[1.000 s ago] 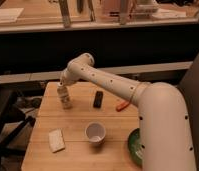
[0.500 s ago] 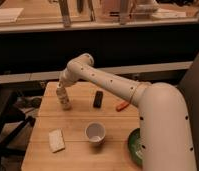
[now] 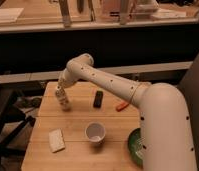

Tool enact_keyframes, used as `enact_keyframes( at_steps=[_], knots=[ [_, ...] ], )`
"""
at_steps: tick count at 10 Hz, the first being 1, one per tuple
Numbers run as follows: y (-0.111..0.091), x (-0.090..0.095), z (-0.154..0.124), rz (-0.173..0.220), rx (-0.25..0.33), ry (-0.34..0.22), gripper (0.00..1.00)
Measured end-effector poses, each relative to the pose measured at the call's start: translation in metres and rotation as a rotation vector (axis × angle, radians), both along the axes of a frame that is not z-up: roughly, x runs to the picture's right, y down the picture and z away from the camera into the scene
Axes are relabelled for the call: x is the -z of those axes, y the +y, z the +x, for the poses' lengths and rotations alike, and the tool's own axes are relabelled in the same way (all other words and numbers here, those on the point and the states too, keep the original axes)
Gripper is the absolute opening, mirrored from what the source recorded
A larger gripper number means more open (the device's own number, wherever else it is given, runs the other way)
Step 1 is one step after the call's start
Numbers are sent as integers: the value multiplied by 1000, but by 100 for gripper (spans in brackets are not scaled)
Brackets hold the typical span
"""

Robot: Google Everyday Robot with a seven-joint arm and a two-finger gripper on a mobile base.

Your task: Knock the bottle over

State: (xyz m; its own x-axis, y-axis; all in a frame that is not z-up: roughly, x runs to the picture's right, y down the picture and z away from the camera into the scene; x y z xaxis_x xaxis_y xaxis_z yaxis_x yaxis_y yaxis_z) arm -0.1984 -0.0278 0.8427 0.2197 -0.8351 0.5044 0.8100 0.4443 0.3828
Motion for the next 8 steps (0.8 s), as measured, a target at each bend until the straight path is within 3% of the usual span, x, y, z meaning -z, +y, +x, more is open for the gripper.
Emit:
enact_keyframes(
  at_steps=[8],
  knots=[
    [14, 18, 5, -20, 71, -47, 0]
  ],
)
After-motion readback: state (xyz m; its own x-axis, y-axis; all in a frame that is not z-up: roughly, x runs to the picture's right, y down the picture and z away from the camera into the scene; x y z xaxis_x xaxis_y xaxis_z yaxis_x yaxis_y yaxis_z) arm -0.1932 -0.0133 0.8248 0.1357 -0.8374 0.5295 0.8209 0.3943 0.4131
